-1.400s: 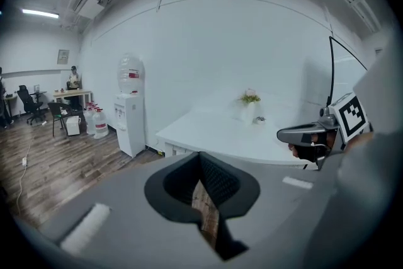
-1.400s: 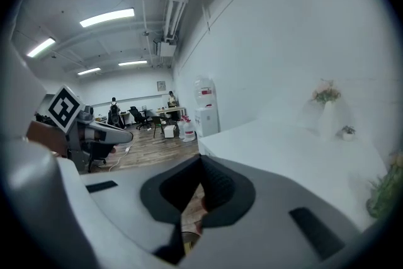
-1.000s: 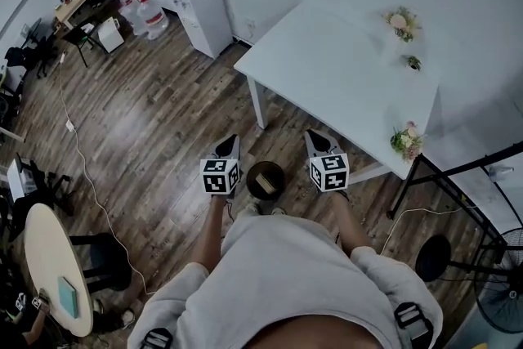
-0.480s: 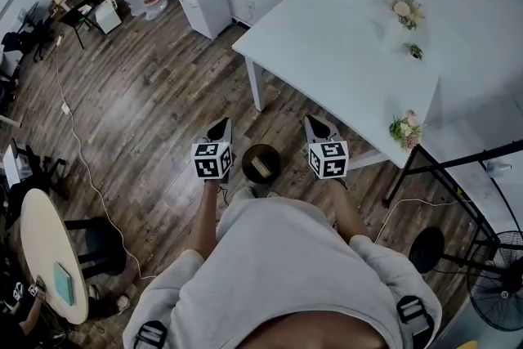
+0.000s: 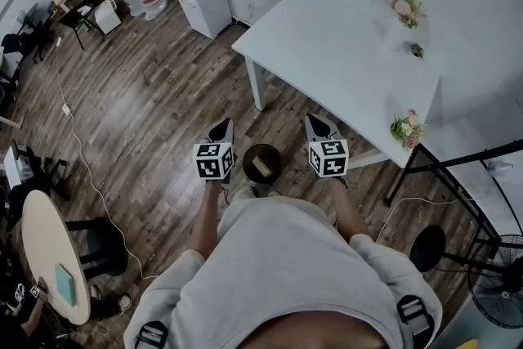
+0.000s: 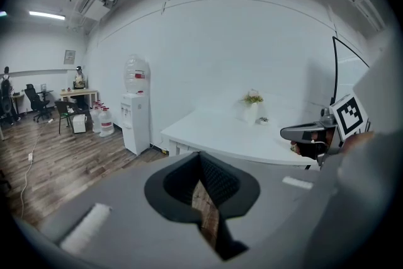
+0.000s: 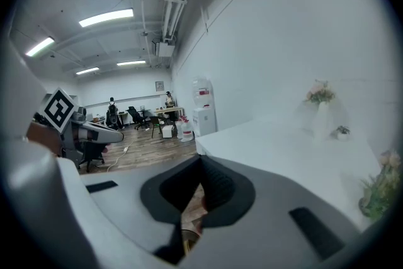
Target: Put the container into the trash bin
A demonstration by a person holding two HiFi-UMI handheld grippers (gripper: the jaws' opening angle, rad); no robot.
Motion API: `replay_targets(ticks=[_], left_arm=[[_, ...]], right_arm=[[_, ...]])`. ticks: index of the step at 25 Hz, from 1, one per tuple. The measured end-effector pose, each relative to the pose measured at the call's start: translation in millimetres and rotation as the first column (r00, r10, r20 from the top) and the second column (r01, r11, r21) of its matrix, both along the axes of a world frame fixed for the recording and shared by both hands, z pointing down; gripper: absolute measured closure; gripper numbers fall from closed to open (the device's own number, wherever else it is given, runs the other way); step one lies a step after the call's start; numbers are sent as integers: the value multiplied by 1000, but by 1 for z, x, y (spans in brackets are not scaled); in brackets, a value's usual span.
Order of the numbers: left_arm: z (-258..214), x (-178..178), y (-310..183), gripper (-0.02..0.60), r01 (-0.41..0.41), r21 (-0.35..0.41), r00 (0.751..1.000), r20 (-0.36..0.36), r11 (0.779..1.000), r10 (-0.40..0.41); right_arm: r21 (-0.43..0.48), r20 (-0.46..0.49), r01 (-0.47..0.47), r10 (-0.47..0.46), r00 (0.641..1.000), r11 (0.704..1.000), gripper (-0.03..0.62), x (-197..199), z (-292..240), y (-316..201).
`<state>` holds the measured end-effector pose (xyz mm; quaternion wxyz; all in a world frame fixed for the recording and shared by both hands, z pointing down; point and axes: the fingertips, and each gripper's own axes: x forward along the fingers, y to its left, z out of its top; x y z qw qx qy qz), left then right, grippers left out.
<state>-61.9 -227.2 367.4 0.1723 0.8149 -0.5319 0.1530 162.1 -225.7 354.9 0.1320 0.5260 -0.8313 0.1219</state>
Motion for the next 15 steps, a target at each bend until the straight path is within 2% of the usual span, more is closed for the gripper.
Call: replay_targets(ticks=[15], left_arm=[[6,2,-1,571,-10,-8,1000,3,1000,10]], right_arm=[[-14,-1,10,-10,1000,1000,582,-8,10,1]])
